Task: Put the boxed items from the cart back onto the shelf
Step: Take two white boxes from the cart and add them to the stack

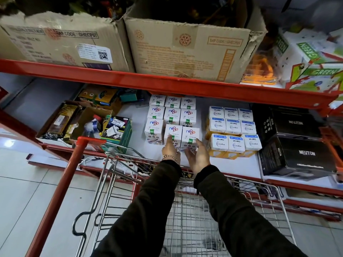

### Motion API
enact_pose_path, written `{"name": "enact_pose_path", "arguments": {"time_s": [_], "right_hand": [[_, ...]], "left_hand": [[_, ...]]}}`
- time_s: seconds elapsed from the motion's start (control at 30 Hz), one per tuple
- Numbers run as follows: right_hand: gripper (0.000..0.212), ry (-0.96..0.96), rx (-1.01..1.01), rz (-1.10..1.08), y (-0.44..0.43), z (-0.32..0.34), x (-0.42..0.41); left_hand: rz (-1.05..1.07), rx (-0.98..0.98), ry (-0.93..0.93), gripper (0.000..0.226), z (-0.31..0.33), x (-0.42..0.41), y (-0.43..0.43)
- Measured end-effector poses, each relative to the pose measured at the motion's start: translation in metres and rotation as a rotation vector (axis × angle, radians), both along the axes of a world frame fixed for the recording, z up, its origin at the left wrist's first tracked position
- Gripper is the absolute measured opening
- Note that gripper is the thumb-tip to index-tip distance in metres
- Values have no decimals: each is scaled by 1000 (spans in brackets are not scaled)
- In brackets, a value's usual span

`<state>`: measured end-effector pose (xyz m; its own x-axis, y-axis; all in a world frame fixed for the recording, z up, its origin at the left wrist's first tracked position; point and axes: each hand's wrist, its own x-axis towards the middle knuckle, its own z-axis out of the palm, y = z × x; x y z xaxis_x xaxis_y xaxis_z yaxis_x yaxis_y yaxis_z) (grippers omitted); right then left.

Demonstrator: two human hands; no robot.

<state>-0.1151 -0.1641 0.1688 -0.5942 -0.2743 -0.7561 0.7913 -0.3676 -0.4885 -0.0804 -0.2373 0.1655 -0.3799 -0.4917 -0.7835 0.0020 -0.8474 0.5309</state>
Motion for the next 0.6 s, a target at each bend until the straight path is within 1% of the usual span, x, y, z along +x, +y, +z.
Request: {"name": "enact_pose_path", "arguments": {"time_s": [0.1, 0.33, 0.5, 0.6], "right_hand": [[12, 19, 36, 22, -1, -7, -6], [14, 39, 20, 47, -8, -6, -15], [13, 29, 12, 45, -13, -4, -18], [19, 36, 10, 42, -14, -6, -18]], "left_hand": [[-11, -22, -19, 48, -1, -4, -3], [-15, -57, -48, 48, 0, -9, -12], [-82, -101, -77, 55, -2, -12, -21], [-110, -111, -76, 60, -6, -12, -23]]}}
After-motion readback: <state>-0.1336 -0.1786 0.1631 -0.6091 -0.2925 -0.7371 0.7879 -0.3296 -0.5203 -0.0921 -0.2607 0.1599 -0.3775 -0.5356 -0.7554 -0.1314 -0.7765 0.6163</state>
